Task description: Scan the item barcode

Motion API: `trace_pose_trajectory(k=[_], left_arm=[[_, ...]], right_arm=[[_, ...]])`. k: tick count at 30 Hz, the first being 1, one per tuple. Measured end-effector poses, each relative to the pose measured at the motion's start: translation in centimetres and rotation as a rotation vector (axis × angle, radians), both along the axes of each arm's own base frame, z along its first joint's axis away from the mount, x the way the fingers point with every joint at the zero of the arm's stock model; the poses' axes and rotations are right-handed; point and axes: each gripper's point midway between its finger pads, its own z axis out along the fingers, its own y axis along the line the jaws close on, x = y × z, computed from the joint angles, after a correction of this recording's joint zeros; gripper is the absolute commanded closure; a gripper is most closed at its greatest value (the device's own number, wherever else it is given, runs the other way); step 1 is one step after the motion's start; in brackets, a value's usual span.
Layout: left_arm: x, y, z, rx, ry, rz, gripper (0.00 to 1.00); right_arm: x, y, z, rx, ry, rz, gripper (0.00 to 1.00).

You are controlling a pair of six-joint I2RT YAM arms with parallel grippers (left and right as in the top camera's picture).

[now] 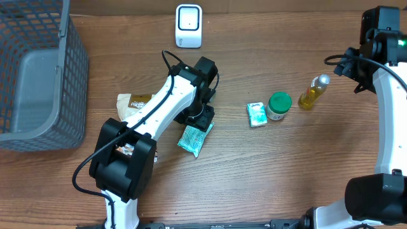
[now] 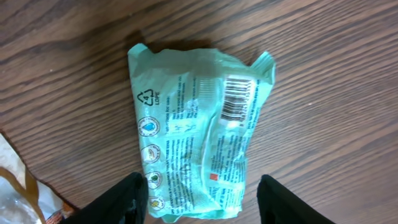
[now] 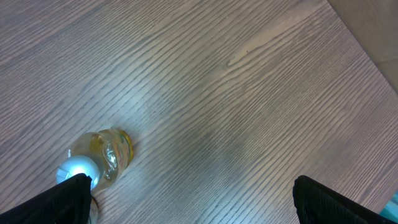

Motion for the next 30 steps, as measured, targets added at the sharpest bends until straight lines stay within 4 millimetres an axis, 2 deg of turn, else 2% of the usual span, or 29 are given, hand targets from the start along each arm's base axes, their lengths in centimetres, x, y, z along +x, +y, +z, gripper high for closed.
trace_pose_trajectory(k=[8,17,25,30], left_arm=[[-0.8,1.3,-1.7,0.055,0.009,0.001,0.46],[-1.1,1.7,-3.4,0.062,0.001,0.001,0.51],[-1.5,2.0,-3.5,0.076,0.016,-0.001,0.56],[-1.6,2.1,-2.9,0.088,0.027,-0.001,0.58]], right_arm=[[0.0,0.0,0.0,0.0,0.0,0.0,0.0],[0.0,0.0,0.0,0.0,0.0,0.0,0.0],[0.0,0.0,0.0,0.0,0.0,0.0,0.0],[0.0,0.0,0.0,0.0,0.0,0.0,0.0]])
